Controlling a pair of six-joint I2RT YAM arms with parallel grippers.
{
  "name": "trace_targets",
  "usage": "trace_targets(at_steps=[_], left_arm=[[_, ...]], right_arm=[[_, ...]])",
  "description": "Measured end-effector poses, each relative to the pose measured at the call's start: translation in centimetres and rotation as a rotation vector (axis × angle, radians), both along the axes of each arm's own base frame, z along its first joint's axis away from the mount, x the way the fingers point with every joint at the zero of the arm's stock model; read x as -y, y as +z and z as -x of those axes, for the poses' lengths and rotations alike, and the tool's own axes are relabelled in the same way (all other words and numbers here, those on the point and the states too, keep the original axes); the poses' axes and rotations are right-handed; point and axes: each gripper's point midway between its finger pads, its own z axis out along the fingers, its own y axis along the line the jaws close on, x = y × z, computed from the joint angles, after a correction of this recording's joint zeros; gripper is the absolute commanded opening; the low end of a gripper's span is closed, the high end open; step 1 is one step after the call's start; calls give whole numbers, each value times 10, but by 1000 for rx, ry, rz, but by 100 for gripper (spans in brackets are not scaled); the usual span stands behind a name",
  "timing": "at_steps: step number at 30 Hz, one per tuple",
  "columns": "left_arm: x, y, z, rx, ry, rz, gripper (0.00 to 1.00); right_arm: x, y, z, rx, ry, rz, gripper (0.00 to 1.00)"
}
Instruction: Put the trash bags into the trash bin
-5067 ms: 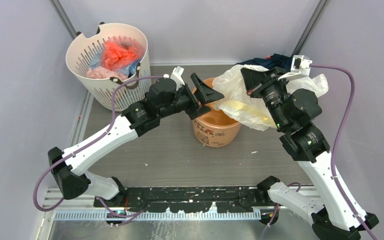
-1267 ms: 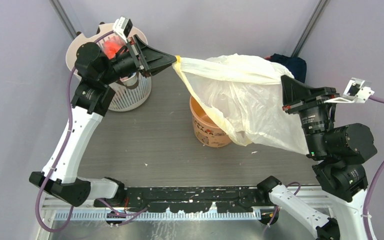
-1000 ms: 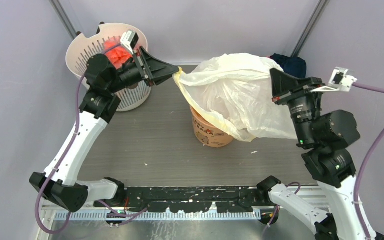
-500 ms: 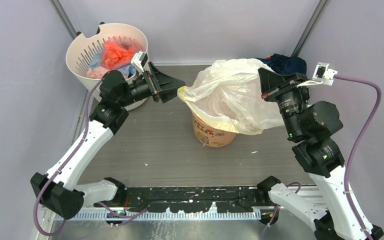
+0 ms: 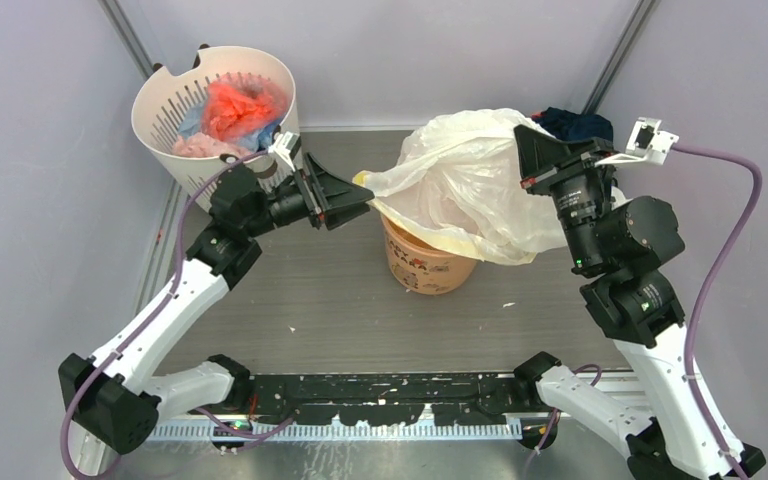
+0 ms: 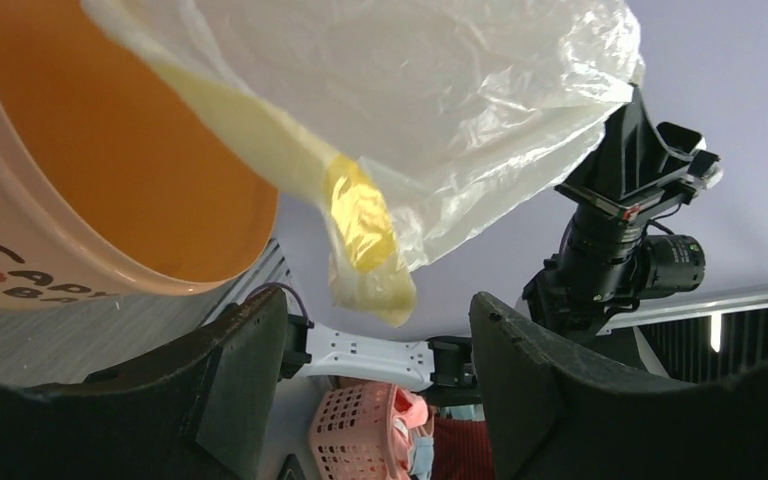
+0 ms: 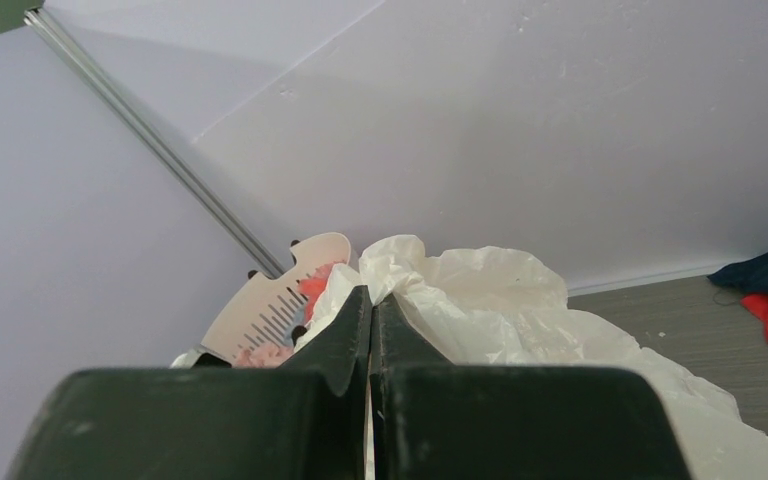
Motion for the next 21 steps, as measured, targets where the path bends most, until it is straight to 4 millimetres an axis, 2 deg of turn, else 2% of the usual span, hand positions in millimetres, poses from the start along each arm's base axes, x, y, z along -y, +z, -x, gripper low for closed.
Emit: trace_targets(at_steps=[9, 21], left_arm=[[7, -38, -14, -89, 58, 44, 69], [4, -18, -44, -49, 178, 183, 68]], right_arm=[[-8, 5, -4, 8, 32, -35, 1], [-12, 10, -2, 17, 60, -64, 1]])
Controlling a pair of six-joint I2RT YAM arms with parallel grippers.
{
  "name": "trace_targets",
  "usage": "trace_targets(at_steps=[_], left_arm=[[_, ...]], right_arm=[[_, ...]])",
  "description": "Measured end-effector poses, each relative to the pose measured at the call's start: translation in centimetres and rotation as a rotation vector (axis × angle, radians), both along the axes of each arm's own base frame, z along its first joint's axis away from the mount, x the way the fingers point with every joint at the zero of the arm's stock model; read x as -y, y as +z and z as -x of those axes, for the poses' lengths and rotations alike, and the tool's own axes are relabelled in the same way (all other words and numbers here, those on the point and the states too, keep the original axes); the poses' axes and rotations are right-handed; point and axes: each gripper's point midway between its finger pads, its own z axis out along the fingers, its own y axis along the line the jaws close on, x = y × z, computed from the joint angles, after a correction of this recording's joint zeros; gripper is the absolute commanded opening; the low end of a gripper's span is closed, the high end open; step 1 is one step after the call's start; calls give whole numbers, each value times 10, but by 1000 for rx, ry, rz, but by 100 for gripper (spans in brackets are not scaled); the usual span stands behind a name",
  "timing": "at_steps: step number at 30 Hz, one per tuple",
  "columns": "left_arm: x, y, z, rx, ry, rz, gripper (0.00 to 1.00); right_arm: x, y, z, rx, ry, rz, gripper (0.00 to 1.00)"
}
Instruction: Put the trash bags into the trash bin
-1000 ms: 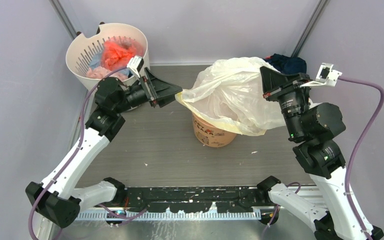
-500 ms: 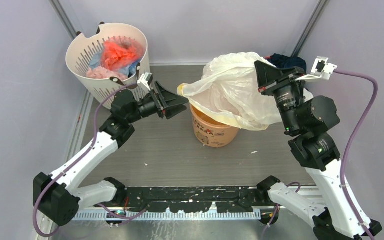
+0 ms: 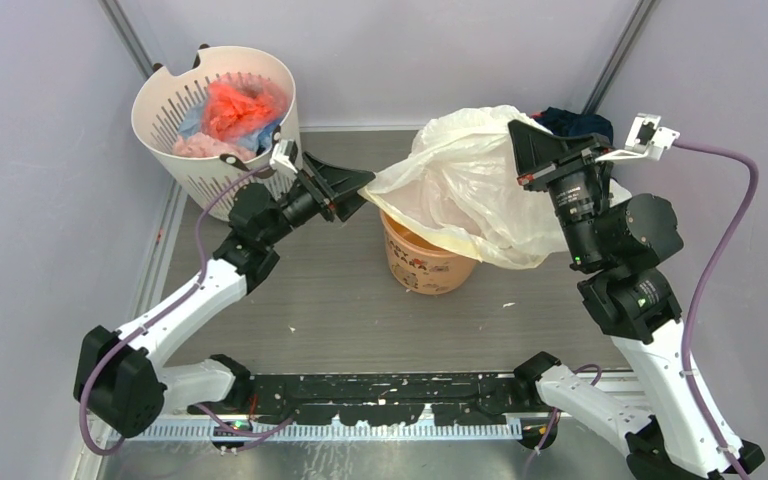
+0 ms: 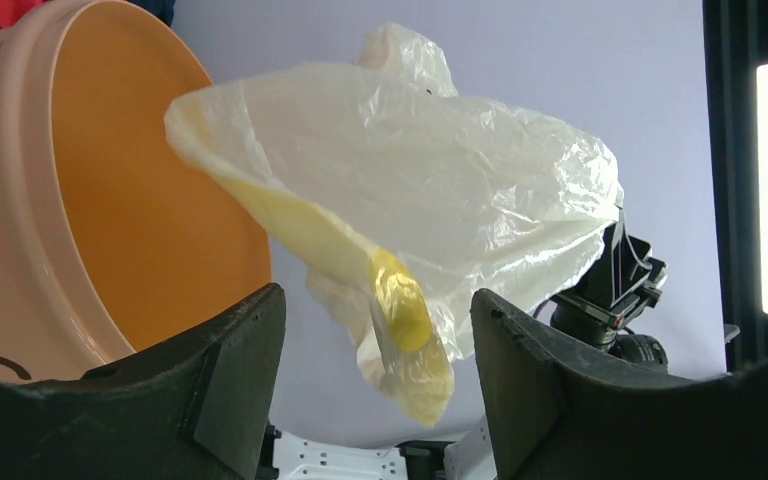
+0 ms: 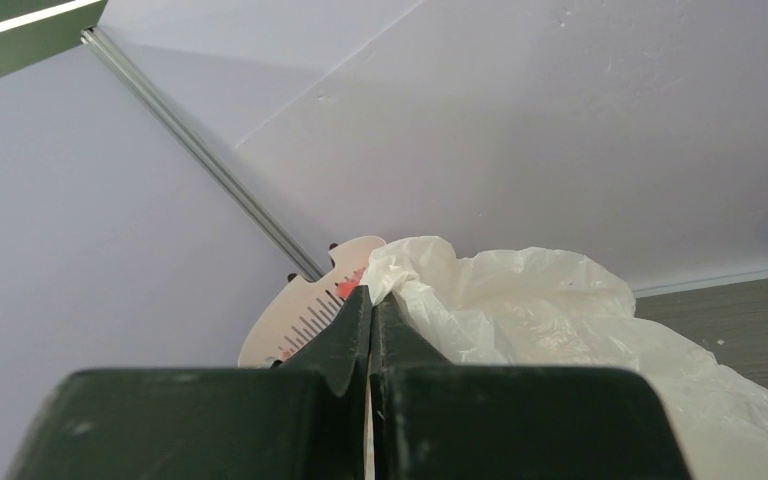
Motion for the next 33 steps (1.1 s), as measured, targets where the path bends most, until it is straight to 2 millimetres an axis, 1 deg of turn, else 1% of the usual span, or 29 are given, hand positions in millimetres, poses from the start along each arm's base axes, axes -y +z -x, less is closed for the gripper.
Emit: trace_targets(at_steps=[2, 5, 11, 14, 15, 16, 18, 21, 22, 27, 33], left_arm=[[4, -2, -3, -4, 5, 5, 68], [15, -5, -5, -9, -9, 5, 66], [38, -8, -3, -14, -49, 7, 63], [43, -7, -2, -11, -56, 11, 61], [43, -6, -1, -10, -56, 13, 58], [43, -5, -2, -7, -53, 16, 52], [43, -1, -3, -1, -45, 25, 26], [43, 4, -6, 5, -37, 38, 2], [43, 6, -7, 0, -37, 45, 0], [46, 5, -9, -6, -43, 51, 0], [46, 8, -6, -2, -58, 43, 0]], right_arm=[[0, 2, 1, 5, 4, -8, 1], [-2, 3, 0, 6, 9, -16, 1], [-7, 0, -6, -2, 18, -14, 1], [-8, 0, -8, -5, 19, -15, 1], [-9, -1, -9, -7, 19, -16, 1], [-9, -1, -9, -6, 21, -17, 1], [-11, -2, -11, -12, 24, -18, 1], [-12, -5, -12, -18, 28, -17, 1], [-12, -5, -12, -19, 28, -16, 1], [-9, -5, -11, -19, 17, -16, 1], [3, -7, -6, -22, -29, -1, 1]])
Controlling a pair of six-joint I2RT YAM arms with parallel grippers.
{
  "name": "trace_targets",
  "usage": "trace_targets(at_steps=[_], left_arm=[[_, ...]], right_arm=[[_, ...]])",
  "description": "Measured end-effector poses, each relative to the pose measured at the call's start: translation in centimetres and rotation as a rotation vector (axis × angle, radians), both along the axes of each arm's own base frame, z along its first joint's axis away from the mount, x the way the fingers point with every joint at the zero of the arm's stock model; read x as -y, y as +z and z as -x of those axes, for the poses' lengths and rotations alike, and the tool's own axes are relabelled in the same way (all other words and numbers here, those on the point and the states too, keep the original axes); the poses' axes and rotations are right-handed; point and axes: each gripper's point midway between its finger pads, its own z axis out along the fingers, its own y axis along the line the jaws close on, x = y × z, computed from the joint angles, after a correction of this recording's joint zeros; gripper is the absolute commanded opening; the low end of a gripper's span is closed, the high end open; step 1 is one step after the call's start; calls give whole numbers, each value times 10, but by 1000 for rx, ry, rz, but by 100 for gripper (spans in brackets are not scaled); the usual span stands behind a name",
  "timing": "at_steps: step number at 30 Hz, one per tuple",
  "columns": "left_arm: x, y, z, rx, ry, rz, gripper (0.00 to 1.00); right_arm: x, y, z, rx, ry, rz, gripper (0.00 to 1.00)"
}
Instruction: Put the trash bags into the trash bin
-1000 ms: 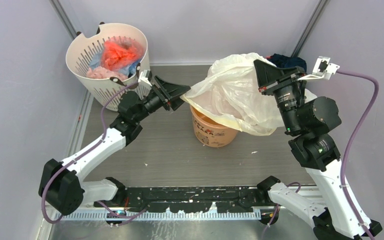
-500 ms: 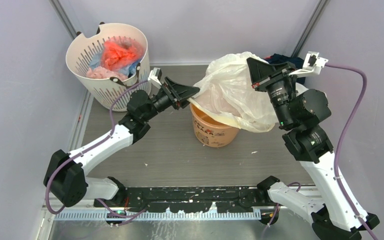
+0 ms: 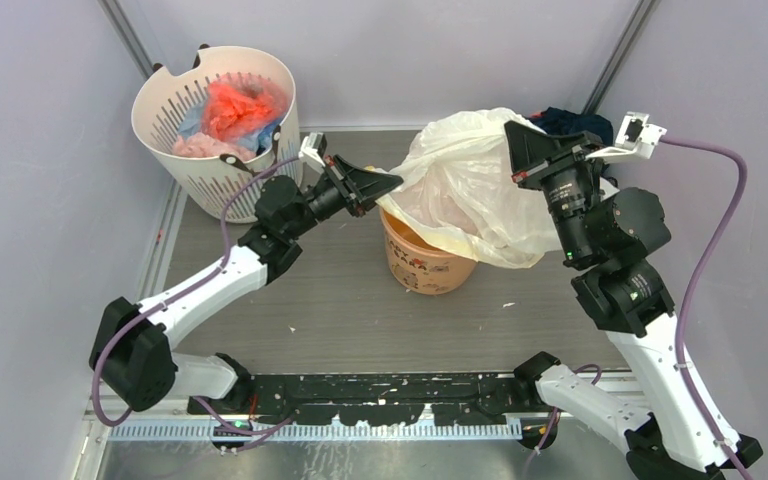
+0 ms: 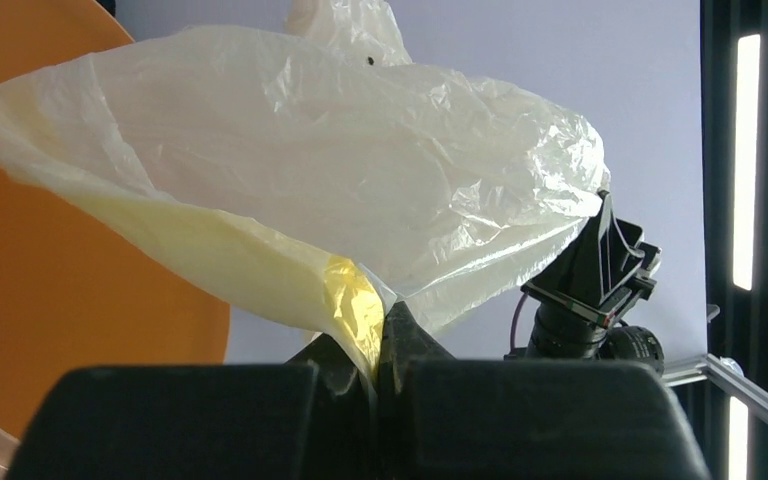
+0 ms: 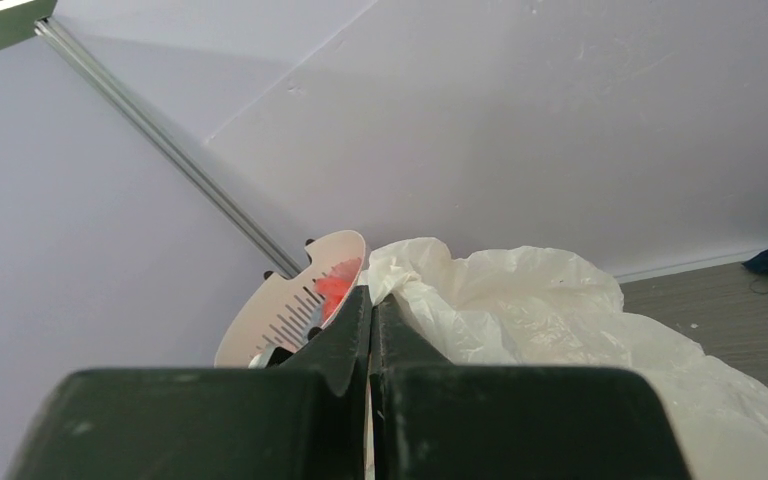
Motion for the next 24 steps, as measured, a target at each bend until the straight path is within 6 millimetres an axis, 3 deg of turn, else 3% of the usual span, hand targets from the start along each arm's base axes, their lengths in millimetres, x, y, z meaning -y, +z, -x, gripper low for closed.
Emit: trace_targets(at_steps=[6, 7, 9, 14, 17, 19, 21, 24], left_arm=[[-10, 24, 4, 28, -36, -20, 0], [-14, 30, 2, 38, -36, -24, 0], [-22, 41, 2, 59, -37, -34, 0], [-35, 82, 11, 138, -69, -38, 0], [-37, 112, 20, 207, -117, -26, 1], [-38, 125, 27, 247, -150, -23, 9], [-39, 131, 33, 283, -180, -20, 15], [-41, 130, 43, 334, -230, -18, 9]], right_arm=[[11, -6, 3, -16, -47, 40, 1], [14, -8, 5, -20, -58, 51, 9], [18, -11, 8, -27, -69, 69, 33], [25, -15, 19, -35, -79, 117, 43], [32, -11, 30, -28, -77, 140, 45], [38, -5, 42, -13, -80, 151, 46], [45, 0, 52, 3, -86, 156, 46], [58, 2, 64, 0, -116, 162, 44]])
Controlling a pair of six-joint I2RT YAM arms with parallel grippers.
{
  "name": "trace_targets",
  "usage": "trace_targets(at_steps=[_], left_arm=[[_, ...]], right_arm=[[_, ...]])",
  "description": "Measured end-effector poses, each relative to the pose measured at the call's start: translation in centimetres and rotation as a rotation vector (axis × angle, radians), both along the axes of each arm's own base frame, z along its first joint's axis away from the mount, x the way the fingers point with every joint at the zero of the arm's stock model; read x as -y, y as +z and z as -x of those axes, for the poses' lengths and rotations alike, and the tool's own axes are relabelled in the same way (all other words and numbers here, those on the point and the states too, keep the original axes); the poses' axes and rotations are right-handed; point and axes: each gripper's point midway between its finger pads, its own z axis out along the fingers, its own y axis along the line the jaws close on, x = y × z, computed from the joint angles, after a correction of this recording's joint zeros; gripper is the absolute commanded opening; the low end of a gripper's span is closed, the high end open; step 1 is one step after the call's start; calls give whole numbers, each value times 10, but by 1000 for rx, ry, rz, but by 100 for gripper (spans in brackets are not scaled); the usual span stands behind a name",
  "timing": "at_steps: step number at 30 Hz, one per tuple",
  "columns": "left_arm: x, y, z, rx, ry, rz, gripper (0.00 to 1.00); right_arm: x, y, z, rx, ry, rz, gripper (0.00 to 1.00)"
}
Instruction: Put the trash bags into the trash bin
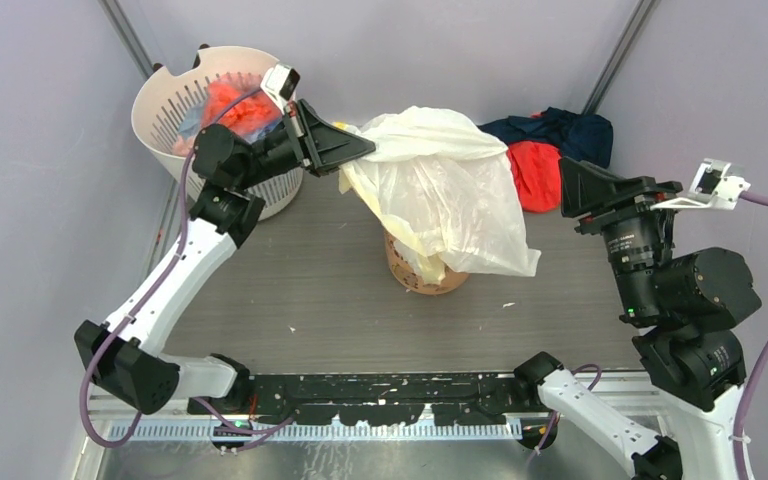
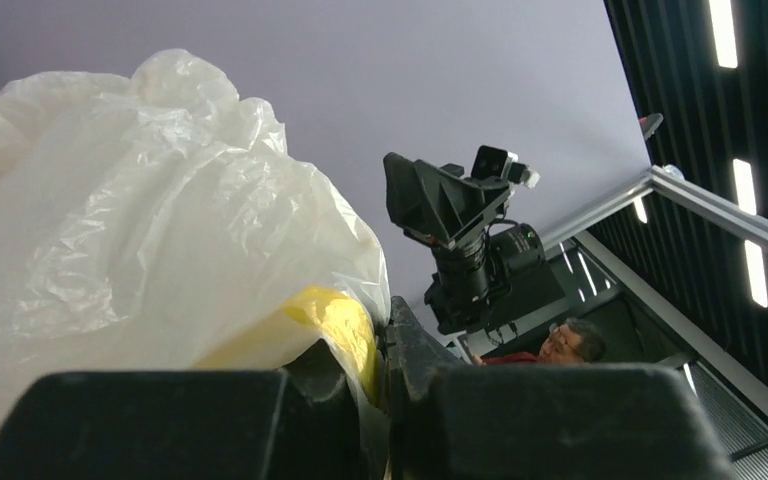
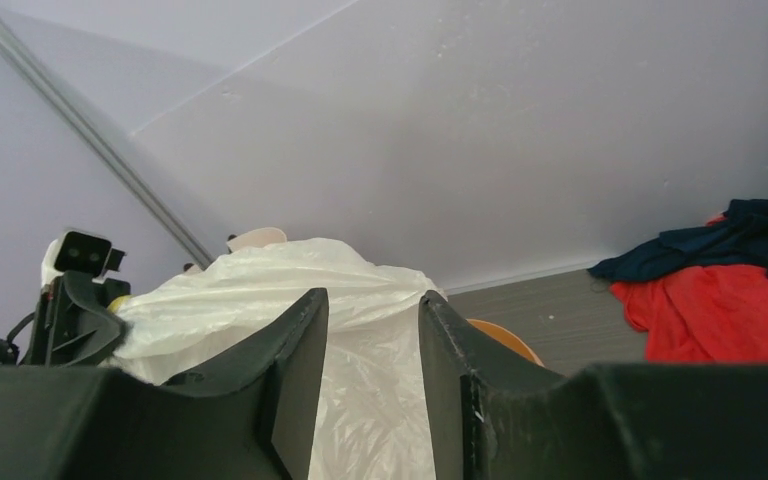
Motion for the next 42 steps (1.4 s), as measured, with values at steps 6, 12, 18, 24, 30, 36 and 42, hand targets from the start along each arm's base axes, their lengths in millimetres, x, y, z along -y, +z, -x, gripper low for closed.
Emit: trace_targets(at_steps=[6, 12, 18, 24, 30, 36, 42], left_arm=[[1, -35, 3, -16, -60, -44, 7], [-2, -80, 18, -95, -97, -135, 6], [-27, -80, 64, -9, -39, -221, 5], [-41, -118, 69, -28, 55, -343, 4], [-42, -198, 46, -176, 110, -502, 3], [-42, -237, 32, -243, 135, -576, 3], [-40, -248, 23, -235, 148, -606, 3]], right_arm=[[4, -33, -18, -137, -71, 77, 43], [-13, -89, -58, -350, -103, 210, 44], [-15, -112, -69, -435, -130, 266, 48], [-6, -100, -58, -399, -143, 241, 48], [-16, -100, -56, -406, -81, 246, 42], [-68, -128, -57, -481, 185, 306, 36], [-113, -163, -40, -564, 471, 367, 34]])
